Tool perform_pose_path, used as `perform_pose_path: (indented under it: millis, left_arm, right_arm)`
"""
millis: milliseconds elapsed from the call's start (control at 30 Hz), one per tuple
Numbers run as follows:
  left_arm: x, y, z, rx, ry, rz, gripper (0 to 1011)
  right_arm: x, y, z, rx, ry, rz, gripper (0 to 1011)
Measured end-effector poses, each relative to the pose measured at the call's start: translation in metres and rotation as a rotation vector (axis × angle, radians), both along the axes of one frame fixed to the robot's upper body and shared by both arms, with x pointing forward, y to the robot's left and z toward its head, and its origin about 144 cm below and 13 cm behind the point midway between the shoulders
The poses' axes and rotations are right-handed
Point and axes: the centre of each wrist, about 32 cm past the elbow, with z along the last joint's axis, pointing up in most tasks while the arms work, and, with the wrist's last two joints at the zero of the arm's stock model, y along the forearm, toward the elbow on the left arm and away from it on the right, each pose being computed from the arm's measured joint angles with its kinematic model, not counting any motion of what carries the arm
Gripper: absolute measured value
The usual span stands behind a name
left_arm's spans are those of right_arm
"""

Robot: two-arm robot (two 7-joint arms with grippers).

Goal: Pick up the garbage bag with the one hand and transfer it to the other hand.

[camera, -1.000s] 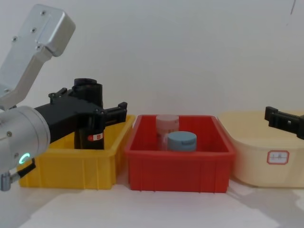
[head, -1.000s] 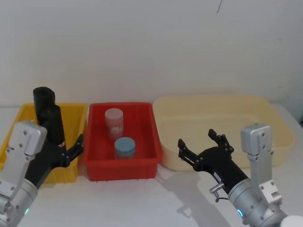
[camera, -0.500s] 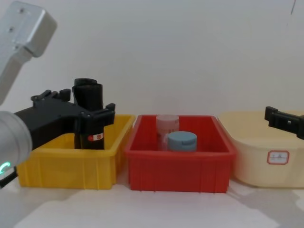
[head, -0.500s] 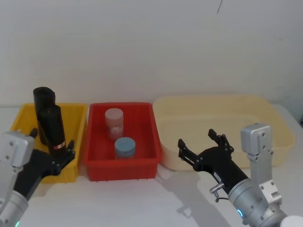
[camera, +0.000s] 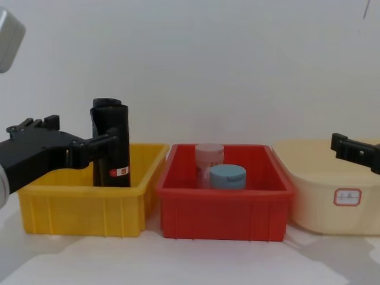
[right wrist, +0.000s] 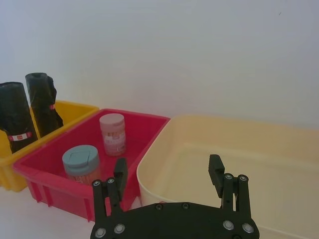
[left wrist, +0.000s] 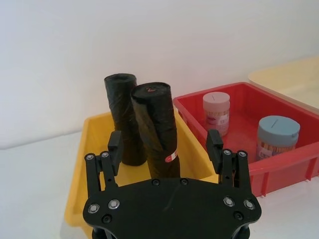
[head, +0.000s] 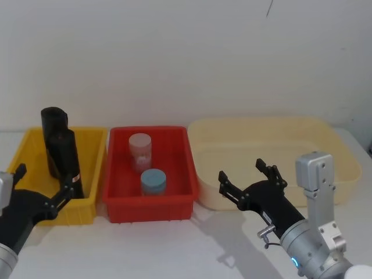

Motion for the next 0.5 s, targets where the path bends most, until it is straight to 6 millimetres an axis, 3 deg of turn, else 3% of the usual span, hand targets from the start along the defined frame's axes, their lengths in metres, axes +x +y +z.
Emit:
perform_pose_path:
  millis: [500]
  left_arm:
    - [0.019,0.008,-0.007,-0.065,0.035,-0.021,1000]
  right_arm:
    - [0.0,0.0,0.0,0.0,0.0,0.0,1000]
